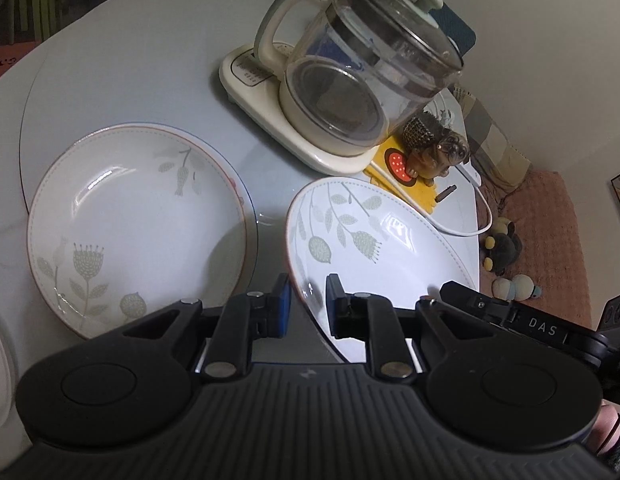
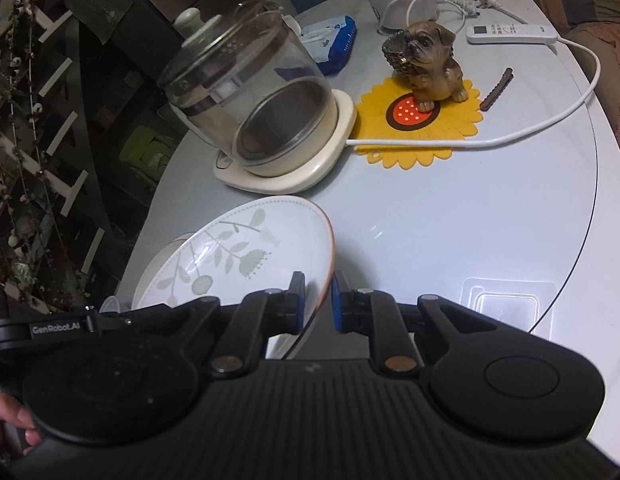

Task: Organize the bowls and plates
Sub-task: 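Lift the leaf-and-flower plate with both grippers toward the plate stack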

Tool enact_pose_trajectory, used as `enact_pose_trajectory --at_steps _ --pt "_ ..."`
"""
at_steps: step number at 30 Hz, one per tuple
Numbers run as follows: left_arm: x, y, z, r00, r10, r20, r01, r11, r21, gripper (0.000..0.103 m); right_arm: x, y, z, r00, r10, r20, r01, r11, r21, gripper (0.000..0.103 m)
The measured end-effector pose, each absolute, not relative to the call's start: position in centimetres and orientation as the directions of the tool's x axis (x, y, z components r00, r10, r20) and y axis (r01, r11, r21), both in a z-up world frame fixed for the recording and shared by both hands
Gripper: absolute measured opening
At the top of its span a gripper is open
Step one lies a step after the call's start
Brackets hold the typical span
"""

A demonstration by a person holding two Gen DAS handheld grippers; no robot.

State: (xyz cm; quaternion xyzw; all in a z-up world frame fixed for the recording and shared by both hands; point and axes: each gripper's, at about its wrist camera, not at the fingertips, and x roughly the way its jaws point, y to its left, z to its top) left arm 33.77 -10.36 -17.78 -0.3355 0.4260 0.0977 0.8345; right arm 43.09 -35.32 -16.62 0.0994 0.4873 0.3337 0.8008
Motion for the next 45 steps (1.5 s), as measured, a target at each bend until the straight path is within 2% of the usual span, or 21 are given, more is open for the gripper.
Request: enact_pose_trajectory --at_steps 7,13,25,45 --pt "31.4 -7.6 -14.6 0.643 -0.130 -0.755 -0.422 0.762 -0.491 0.021 41.4 -32.9 -13.8 0.328 0.653 -0.683 -0.458 0.742 0.489 0.017" --pt "29.7 -4.4 -14.4 0.637 -0.139 -0.758 -0.432 0.750 -0.500 0.021 39.6 -30.1 -13.9 0.322 0.659 -0.680 -0.450 0.738 0.502 0.017" --pt "26.6 1.8 -17.9 0.618 -0.155 -0.771 -0.510 0.668 -0.542 0.021 38.7 -23.3 -15.8 0.246 0.652 -0.717 -0.492 0.722 0.487 0.017" --pt "27.6 8.2 -21.9 0.542 -0.152 -0.826 -0.550 0.679 -0.486 0.021 38.7 -15.3 -19.2 0.220 0.548 -0.807 -0.550 0.753 0.362 0.017"
